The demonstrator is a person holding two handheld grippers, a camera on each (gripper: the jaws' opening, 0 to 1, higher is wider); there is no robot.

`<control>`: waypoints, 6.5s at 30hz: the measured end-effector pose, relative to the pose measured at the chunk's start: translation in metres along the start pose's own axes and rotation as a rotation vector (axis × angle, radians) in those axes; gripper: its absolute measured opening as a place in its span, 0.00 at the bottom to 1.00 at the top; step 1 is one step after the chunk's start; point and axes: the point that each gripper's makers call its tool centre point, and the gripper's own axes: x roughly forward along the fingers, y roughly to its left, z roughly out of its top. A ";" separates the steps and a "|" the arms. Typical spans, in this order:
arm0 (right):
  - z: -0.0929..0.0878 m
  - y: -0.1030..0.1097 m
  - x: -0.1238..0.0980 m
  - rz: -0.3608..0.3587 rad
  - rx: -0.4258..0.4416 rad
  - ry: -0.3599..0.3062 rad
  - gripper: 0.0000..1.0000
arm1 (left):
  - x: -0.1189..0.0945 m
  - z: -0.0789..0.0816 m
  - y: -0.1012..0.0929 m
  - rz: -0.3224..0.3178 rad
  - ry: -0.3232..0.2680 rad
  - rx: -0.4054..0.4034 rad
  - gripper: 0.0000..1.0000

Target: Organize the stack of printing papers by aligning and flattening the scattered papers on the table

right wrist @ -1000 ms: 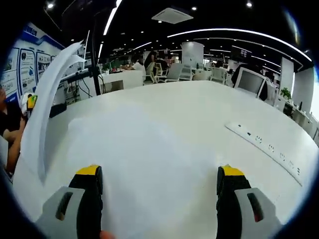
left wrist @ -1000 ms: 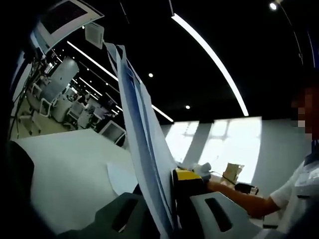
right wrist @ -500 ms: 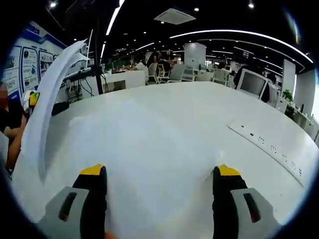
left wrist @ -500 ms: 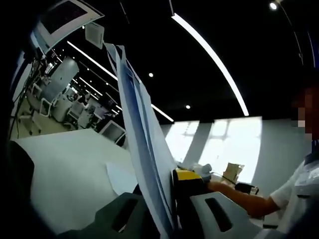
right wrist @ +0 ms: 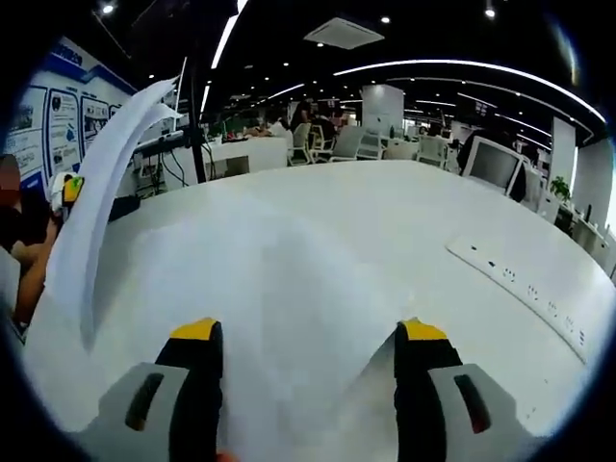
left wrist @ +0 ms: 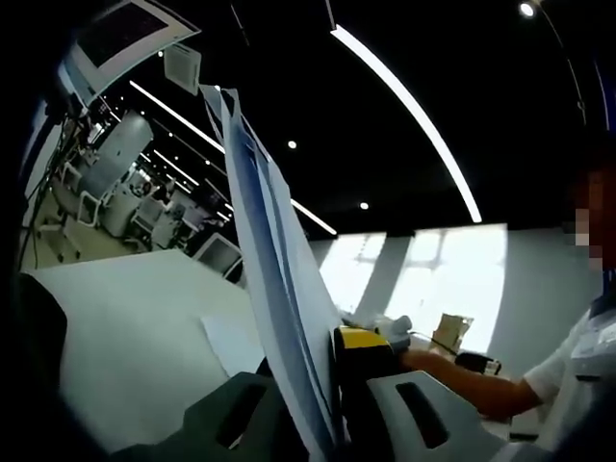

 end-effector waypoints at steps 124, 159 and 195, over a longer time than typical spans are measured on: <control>0.031 -0.041 -0.083 -0.070 0.341 -0.165 0.00 | 0.000 0.000 0.004 0.015 0.006 0.017 0.09; 0.060 -0.032 -0.109 -0.093 0.314 -0.229 0.00 | 0.001 -0.001 0.004 0.021 0.006 0.027 0.09; 0.091 -0.022 -0.127 -0.057 0.330 -0.329 0.00 | 0.001 -0.001 0.004 0.027 0.006 0.042 0.09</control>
